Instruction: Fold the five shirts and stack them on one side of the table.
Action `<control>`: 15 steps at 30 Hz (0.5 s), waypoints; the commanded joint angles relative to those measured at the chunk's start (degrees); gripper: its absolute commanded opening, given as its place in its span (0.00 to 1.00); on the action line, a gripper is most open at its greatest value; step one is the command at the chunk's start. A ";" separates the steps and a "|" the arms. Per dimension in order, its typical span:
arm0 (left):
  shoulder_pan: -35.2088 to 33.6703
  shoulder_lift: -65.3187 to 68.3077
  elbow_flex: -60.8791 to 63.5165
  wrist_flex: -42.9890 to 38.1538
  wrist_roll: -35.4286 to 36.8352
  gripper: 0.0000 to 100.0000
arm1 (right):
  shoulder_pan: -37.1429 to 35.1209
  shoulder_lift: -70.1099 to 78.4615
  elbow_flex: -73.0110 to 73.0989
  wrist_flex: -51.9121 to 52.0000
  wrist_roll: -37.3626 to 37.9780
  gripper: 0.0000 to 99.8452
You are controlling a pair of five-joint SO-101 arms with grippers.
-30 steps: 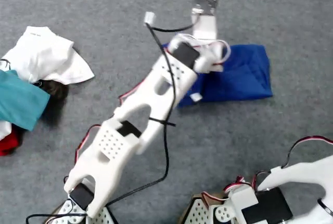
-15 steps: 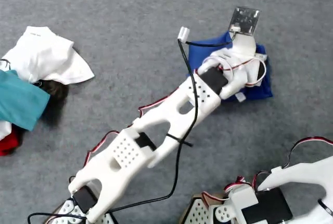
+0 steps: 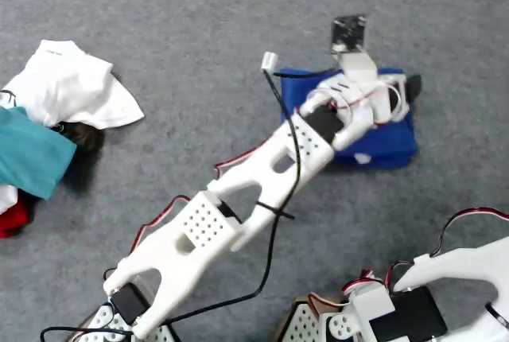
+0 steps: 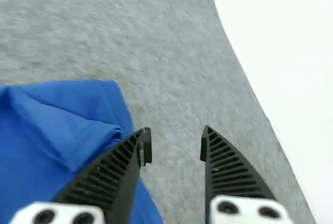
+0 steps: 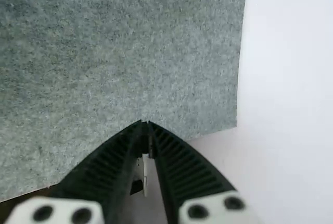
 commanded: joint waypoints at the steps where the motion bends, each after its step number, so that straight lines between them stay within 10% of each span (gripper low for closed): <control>1: -5.01 -1.27 -6.33 5.71 1.14 0.16 | -3.30 -1.54 0.57 -0.44 0.26 0.00; 15: -25.58 -4.44 -25.49 46.07 -16.44 0.04 | -49.98 7.34 17.36 -15.56 -18.02 0.00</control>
